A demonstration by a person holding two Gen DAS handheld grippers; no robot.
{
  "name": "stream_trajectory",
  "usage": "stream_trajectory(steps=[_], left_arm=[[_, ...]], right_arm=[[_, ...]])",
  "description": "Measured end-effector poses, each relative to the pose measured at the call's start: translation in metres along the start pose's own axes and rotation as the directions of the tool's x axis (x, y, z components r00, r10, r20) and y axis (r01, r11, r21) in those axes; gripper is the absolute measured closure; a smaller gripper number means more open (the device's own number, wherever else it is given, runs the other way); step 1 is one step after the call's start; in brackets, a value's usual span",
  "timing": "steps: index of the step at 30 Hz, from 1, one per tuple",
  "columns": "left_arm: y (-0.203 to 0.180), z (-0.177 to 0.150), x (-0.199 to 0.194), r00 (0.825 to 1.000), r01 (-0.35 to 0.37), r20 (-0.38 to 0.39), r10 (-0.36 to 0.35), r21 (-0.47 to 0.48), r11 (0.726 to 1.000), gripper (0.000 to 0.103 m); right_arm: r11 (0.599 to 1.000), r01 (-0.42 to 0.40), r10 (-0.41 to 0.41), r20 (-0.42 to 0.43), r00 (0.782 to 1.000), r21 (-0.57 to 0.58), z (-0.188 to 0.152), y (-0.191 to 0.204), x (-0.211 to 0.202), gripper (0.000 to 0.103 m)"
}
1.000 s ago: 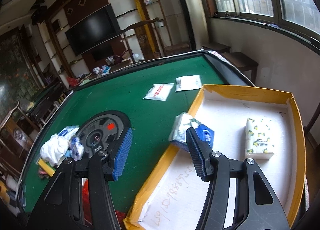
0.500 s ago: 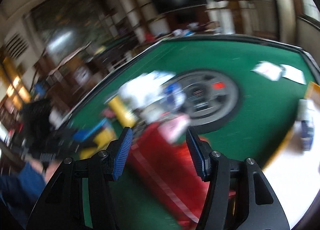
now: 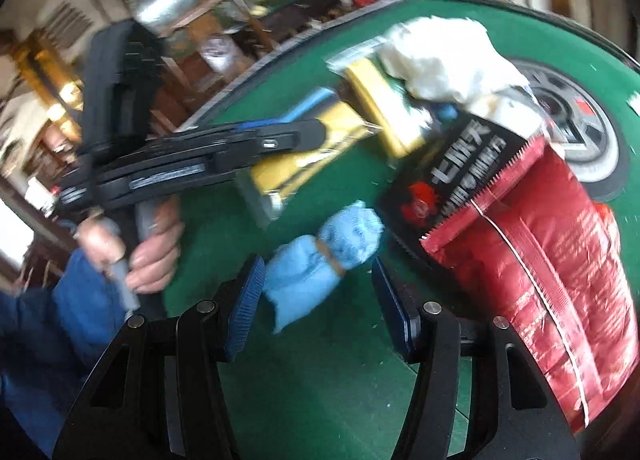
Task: Organize soft objects
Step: 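Grasp the blue knitted cloth with the right gripper while the left gripper holds the sponge bag, then place the blue cloth and sponge bag into the box with both grippers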
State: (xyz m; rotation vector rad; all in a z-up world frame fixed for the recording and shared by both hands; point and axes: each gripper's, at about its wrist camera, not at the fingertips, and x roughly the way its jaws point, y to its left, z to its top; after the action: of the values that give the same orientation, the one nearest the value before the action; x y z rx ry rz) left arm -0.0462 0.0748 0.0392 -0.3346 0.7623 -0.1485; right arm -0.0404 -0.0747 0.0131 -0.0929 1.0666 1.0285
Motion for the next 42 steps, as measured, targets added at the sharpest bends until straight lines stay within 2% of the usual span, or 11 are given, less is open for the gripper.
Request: stream_trajectory(steps=[5, 7, 8, 10, 13, 16, 19, 23, 29, 35, 42], left_arm=[[-0.004, -0.001, 0.004, 1.000, -0.005, -0.013, 0.005, 0.018, 1.000, 0.066], [-0.004, -0.002, 0.003, 1.000, -0.001, -0.013, 0.001, 0.021, 1.000, 0.066], [-0.004, -0.002, 0.003, 1.000, 0.000, -0.013, 0.001, 0.020, 1.000, 0.066], [-0.003, -0.001, 0.004, 1.000, -0.001, -0.015, 0.001, 0.016, 1.000, 0.066], [-0.002, -0.002, 0.005, 1.000, 0.005, -0.022, -0.005, 0.008, 1.000, 0.066], [-0.001, -0.001, 0.006, 1.000, 0.009, -0.027, -0.009, 0.010, 1.000, 0.066], [-0.001, -0.001, 0.007, 0.999, 0.009, -0.035, -0.009, 0.010, 1.000, 0.066], [0.003, -0.002, 0.010, 0.999, 0.005, -0.048, -0.005, -0.006, 1.000, 0.066], [0.005, -0.002, 0.009, 0.999, 0.004, -0.047, -0.005, -0.014, 1.000, 0.066], [0.004, -0.004, 0.008, 0.999, 0.002, -0.042, -0.003, -0.014, 1.000, 0.066], [0.005, -0.004, 0.007, 0.999, 0.002, -0.039, -0.002, -0.011, 1.000, 0.066]], right_arm=[[0.988, 0.061, -0.055, -0.043, 0.998, 0.144, 0.009, -0.006, 0.023, 0.046], [0.987, 0.121, -0.117, -0.045, 0.992, 0.106, 0.012, 0.004, 0.030, 0.047], [0.984, 0.163, -0.160, -0.043, 0.986, 0.068, 0.012, 0.013, 0.034, 0.060], [0.977, 0.212, -0.212, -0.028, 0.977, 0.007, 0.009, 0.027, 0.039, 0.065], [0.982, 0.189, -0.189, 0.003, 0.982, -0.021, 0.007, 0.036, 0.036, 0.066], [0.992, 0.124, -0.125, 0.062, 0.990, 0.021, 0.008, 0.024, 0.015, 0.066], [0.994, 0.108, -0.112, 0.164, 0.980, 0.033, 0.009, 0.015, -0.011, 0.067], [0.990, 0.116, -0.134, 0.298, 0.945, 0.079, 0.008, 0.002, -0.040, 0.067], [0.969, 0.198, -0.242, 0.381, 0.893, 0.150, 0.003, -0.020, -0.067, 0.067], [0.937, 0.287, -0.347, 0.448, 0.824, 0.198, 0.006, -0.031, -0.096, 0.067], [0.881, 0.389, -0.472, 0.441, 0.764, 0.269, 0.007, -0.052, -0.117, 0.067]])
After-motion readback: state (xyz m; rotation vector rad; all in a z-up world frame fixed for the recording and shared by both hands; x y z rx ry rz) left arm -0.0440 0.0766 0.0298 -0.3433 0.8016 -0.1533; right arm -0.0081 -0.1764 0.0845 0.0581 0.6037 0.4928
